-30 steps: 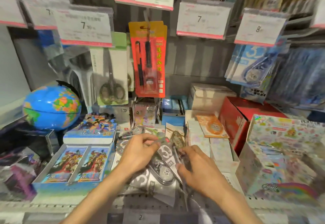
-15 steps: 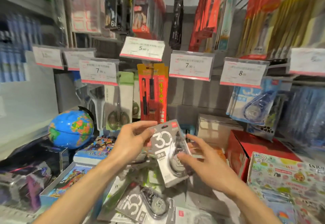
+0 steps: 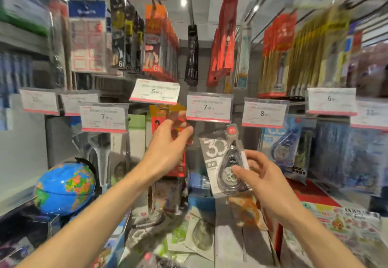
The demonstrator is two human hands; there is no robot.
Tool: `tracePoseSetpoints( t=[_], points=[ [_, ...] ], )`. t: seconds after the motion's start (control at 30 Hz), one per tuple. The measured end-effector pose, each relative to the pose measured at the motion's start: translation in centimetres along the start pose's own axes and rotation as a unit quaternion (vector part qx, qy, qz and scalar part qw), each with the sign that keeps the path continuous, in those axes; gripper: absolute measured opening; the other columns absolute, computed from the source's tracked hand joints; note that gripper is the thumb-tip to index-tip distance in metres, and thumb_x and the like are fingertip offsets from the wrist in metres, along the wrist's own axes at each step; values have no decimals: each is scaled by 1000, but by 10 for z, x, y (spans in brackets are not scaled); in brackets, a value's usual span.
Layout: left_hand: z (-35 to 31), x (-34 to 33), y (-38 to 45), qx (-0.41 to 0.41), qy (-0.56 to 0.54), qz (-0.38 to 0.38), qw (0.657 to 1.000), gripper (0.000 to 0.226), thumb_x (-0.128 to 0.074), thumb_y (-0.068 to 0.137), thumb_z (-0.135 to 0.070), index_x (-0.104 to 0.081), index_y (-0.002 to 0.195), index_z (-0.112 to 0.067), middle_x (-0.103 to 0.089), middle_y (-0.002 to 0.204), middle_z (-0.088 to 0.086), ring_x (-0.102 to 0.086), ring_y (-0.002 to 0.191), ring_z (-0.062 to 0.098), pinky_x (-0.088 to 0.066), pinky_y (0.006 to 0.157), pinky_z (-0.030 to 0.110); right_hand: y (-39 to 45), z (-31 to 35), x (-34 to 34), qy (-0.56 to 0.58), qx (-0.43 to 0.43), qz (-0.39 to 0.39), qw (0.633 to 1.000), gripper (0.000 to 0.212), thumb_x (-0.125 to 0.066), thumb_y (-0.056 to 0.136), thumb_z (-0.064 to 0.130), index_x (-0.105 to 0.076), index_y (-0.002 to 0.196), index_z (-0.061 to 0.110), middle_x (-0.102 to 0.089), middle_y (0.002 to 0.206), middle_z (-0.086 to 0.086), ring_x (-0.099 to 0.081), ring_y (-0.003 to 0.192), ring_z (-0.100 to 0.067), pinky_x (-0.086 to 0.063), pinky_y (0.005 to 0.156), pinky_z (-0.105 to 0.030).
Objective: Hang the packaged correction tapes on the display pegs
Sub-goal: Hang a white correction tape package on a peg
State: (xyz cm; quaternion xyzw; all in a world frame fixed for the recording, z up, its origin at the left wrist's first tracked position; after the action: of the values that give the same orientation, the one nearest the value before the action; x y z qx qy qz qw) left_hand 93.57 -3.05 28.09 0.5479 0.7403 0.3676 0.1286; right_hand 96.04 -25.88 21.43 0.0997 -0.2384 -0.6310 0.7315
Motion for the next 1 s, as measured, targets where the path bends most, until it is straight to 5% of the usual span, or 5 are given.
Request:
tracePoseSetpoints(
  t=[0.17, 0.37, 0.6, 0.73, 1.0],
  points=[
    [-14, 12, -2, -60, -13, 14, 998, 39, -55, 100, -16, -50, 129, -43, -67, 97, -18, -69, 85, 11, -58, 76, 37, -3, 20, 8, -5, 37, -20, 999, 33, -71, 91, 20, -60, 121, 29, -76, 106, 6, -73, 95, -6, -55, 77, -19],
    [-25, 12, 1, -85, -49, 63, 993, 59, -58, 98, -5, -45, 136, -49, -66, 115, -2, -66, 94, 16, -52, 70, 22, 4, 33, 7, 3, 51, -30, 998, 34, -70, 92, 17, -59, 123, 27, -75, 106, 11, -71, 92, 7, -50, 71, -5],
    [-27, 13, 3, -93, -28, 70, 993, 63, -54, 98, -2, -39, 134, -51, -60, 121, -4, -61, 95, 13, -51, 68, 18, 24, 43, -9, 16, 52, -26, 998, 22, -67, 95, 18, -55, 100, 36, -74, 84, 26, -66, 79, 18, -47, 63, -2],
    [-23, 12, 3, -87, -20, 67, 994, 62, -53, 98, -2, -36, 137, -46, -60, 119, -6, -59, 95, 10, -51, 71, 18, 35, 40, -16, 24, 51, -34, 998, 29, -67, 96, 20, -49, 116, 31, -64, 100, 23, -63, 78, 24, -46, 62, 0],
    [-4, 7, 0, -62, 36, 57, 996, 59, -56, 99, -17, -33, 137, -56, -53, 121, -27, -58, 101, -3, -49, 88, 20, 45, 23, -25, 11, 26, -67, 997, 43, -68, 95, 22, -50, 134, 19, -71, 94, 12, -66, 66, 13, -50, 63, -7]
  ],
)
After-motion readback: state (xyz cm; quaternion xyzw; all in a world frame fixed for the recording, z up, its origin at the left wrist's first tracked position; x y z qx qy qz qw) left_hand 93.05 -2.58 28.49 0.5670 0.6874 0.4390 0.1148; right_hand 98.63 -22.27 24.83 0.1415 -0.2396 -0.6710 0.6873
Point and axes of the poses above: each hand's wrist, its own y-axis towards the middle knuckle, its own x-axis out of the back of the hand, z = x × y, the point moved 7 cm from there along y, towards the middle knuckle
